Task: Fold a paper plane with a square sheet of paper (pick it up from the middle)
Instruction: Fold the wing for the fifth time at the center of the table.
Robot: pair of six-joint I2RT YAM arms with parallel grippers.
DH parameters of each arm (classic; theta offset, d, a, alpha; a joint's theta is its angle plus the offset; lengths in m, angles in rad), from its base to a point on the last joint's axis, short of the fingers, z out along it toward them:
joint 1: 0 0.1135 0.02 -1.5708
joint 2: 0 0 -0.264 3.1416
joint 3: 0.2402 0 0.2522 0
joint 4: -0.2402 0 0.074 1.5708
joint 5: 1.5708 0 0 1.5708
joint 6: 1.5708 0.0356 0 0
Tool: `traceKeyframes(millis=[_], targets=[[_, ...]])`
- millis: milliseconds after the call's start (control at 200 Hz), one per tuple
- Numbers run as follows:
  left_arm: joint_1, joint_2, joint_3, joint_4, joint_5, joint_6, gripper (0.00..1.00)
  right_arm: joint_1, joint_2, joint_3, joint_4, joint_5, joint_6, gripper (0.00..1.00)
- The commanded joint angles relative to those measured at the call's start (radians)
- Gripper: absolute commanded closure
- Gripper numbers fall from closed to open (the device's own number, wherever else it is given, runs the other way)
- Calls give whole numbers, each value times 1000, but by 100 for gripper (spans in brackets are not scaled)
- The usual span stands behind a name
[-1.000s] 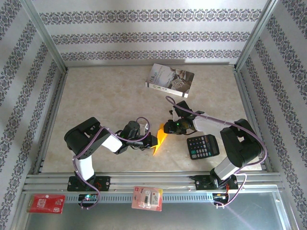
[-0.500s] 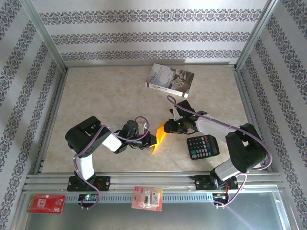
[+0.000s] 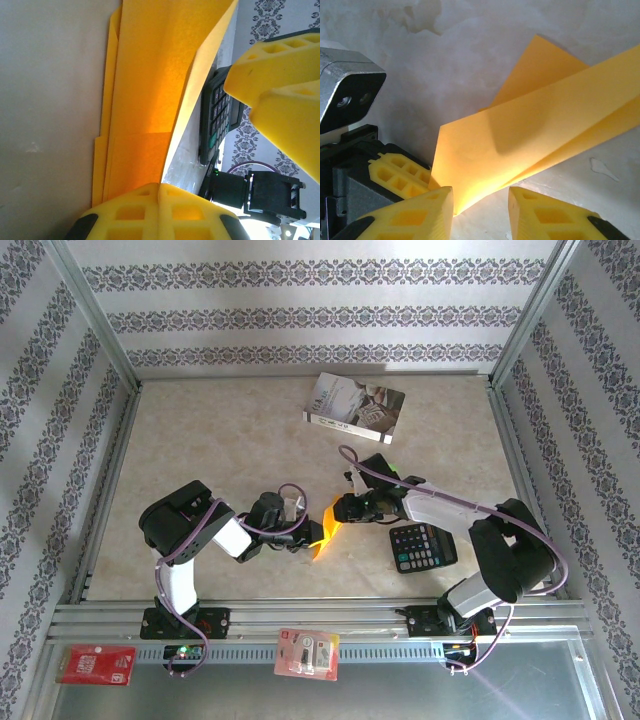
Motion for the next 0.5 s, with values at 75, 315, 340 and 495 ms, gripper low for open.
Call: traceKeyframes(millis=[75, 315, 340, 495], targets=[[22, 26, -22, 37, 3, -6, 100, 24, 51, 18, 52, -21, 8, 68], [27, 28, -31, 41, -6, -20, 100, 37, 110, 51, 69, -18, -3, 71], [27, 28, -33, 39, -7, -20, 100, 37, 114, 52, 70, -20, -4, 71], [27, 30, -34, 32, -9, -19, 100, 38, 122, 62, 66, -13, -8, 72]])
